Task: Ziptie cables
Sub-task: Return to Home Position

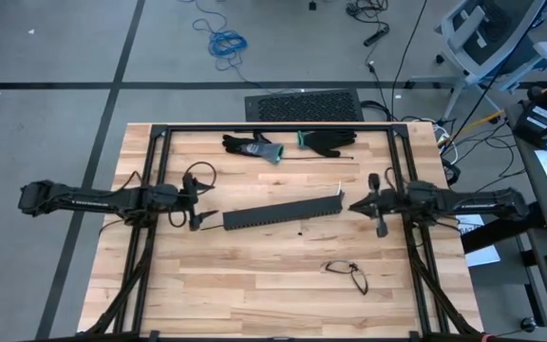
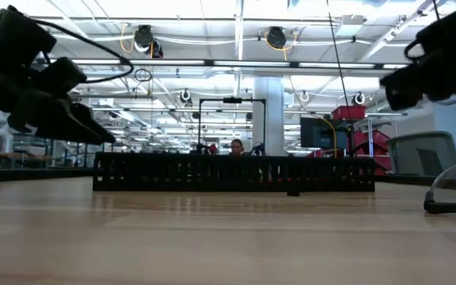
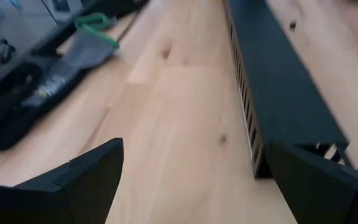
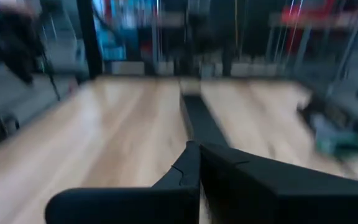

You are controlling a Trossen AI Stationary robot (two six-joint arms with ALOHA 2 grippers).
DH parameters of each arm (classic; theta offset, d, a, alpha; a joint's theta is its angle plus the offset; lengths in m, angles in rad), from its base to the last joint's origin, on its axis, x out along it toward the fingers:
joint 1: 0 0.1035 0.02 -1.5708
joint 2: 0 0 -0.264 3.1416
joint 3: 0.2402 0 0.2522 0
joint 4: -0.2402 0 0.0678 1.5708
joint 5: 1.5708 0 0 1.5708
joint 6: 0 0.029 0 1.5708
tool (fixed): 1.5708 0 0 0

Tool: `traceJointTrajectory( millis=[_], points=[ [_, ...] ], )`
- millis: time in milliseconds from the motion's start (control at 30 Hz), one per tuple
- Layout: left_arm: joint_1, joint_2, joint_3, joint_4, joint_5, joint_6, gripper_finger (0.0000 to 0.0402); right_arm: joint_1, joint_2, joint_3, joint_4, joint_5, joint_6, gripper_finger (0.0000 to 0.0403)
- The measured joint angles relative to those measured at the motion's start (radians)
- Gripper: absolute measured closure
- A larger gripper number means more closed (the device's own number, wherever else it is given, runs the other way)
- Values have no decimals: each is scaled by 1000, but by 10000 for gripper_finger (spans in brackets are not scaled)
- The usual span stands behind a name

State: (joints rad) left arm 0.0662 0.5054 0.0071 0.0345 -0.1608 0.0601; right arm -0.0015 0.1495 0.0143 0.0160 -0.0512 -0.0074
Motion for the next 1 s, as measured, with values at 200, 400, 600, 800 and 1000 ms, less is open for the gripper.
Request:
traceJointTrajectory(
  millis=[200,400,600,800,1000],
  points=[
    [-1,-178,0,-1,0,-1,18,5,-147,-1,81,-1,0,403],
    [-1,-422,0,0,-1,-1,18,7,-149,-1,131,0,0,403],
    [-1,-505,0,1,-5,-1,18,12,-149,-1,123,-1,0,403],
    [-26,-505,0,1,-8,-1,18,43,-149,-1,122,-2,0,403],
    [-52,-505,0,1,-8,-1,18,89,-146,-1,125,-2,0,403]
  ],
)
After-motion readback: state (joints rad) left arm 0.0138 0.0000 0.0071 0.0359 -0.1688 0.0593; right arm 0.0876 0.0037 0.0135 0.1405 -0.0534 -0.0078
